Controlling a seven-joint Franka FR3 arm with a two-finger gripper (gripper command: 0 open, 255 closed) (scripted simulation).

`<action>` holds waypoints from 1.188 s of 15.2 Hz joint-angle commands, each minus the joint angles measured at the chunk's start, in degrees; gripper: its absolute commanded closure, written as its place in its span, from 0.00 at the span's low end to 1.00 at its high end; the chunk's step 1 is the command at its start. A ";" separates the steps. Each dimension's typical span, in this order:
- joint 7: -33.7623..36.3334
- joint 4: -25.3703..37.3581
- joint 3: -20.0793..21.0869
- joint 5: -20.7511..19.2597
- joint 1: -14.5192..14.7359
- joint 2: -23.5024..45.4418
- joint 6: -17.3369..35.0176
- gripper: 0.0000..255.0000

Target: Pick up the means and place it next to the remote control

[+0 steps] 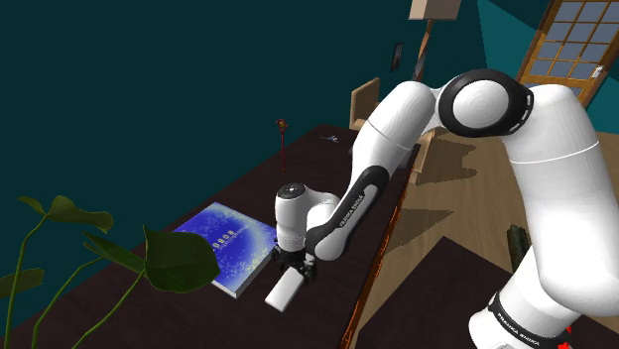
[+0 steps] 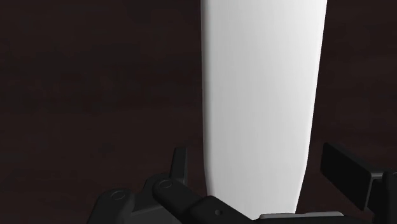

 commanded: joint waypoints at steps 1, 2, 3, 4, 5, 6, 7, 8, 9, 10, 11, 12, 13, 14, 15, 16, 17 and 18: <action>0.06 0.01 -0.08 -0.08 0.06 0.09 0.11 0.00; 0.06 0.01 -0.08 -0.08 0.06 0.09 0.11 0.00; 0.06 0.01 -0.08 -0.08 0.06 0.09 0.11 0.00; 0.06 0.01 -0.08 -0.08 0.06 0.09 0.11 0.00; 0.05 0.00 -0.07 -0.07 0.05 0.08 0.10 0.00; 0.05 0.00 -0.07 -0.07 0.05 0.08 0.10 1.00; 0.05 0.00 -0.07 -0.07 0.05 0.08 0.10 1.00; 0.06 0.00 -0.08 -0.08 0.05 0.09 0.11 1.00; 0.06 0.00 -0.08 -0.08 0.05 0.08 0.11 1.00; 0.06 -0.01 -0.08 -0.08 0.05 0.08 0.11 1.00; 0.06 -0.01 -0.08 -0.08 0.05 0.08 0.11 1.00; 0.06 0.00 -0.08 -0.08 0.05 0.08 0.11 1.00; 0.06 -0.01 -0.08 -0.08 0.05 0.08 0.11 1.00; 0.06 -0.01 -0.08 -0.08 0.05 0.08 0.11 1.00; 0.06 0.01 -0.08 -0.08 0.06 0.09 0.11 1.00; -0.22 -0.25 0.37 0.33 -0.30 -0.61 -0.35 1.00; -0.52 -0.49 0.83 0.75 -0.65 -1.31 -0.83 1.00; -0.81 -0.71 1.28 1.18 -1.00 -2.01 -1.30 1.00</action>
